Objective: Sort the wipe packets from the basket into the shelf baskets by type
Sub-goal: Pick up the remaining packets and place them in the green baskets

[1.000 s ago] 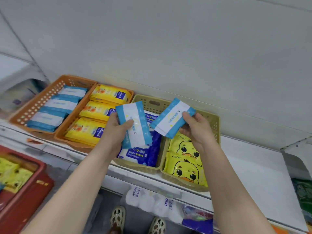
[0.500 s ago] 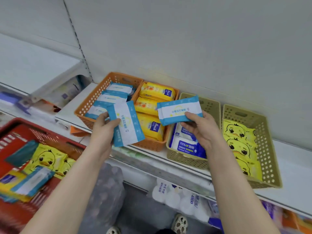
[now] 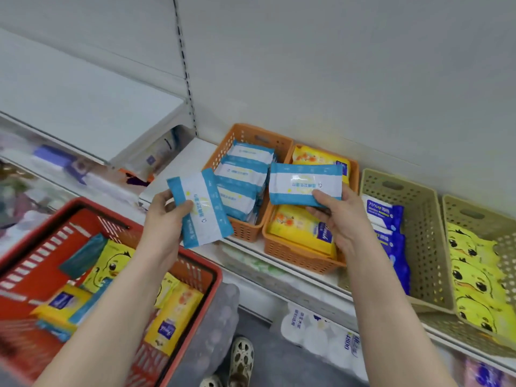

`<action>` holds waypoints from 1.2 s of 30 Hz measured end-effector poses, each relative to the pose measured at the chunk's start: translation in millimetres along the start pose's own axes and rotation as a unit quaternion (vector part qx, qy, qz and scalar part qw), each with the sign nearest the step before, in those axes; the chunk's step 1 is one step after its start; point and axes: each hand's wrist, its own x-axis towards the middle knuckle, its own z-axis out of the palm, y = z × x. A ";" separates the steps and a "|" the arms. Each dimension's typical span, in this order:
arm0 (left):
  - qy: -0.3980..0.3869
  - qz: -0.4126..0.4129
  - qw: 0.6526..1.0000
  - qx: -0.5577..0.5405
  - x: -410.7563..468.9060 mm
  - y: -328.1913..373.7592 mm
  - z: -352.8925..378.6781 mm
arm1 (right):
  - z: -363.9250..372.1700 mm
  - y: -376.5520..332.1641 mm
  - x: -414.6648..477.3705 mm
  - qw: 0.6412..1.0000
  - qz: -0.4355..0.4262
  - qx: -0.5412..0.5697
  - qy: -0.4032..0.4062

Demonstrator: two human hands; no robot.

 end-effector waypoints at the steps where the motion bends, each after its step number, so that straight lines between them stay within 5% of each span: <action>1: 0.003 0.003 1.000 0.001 4.8 3.0 -1.0 | 6.0 0.0 7.1 1.000 -0.005 -0.002 -0.005; 8: 0.004 0.009 1.000 -0.008 30.2 18.2 -12.9 | 43.9 1.6 31.2 0.999 -0.017 -0.030 -0.008; 18: -0.104 0.087 0.989 0.058 51.0 32.0 -21.1 | 90.1 10.7 14.6 0.998 0.021 0.056 -0.001; 23: -0.155 0.147 0.966 0.149 47.5 34.0 -9.9 | 119.7 13.3 -4.1 0.987 -0.041 -0.129 -0.087; 29: -0.173 0.140 0.961 0.166 43.3 27.0 -6.8 | 143.1 22.7 -13.4 0.912 -0.121 -0.374 -0.118; 34: -0.088 0.151 0.976 0.129 51.4 27.9 -16.0 | 120.7 8.3 -14.0 0.921 -0.034 -0.328 -0.207; 36: -0.083 0.154 0.977 0.119 54.2 30.6 -18.5 | 111.6 0.9 2.6 0.943 -0.057 -0.293 -0.151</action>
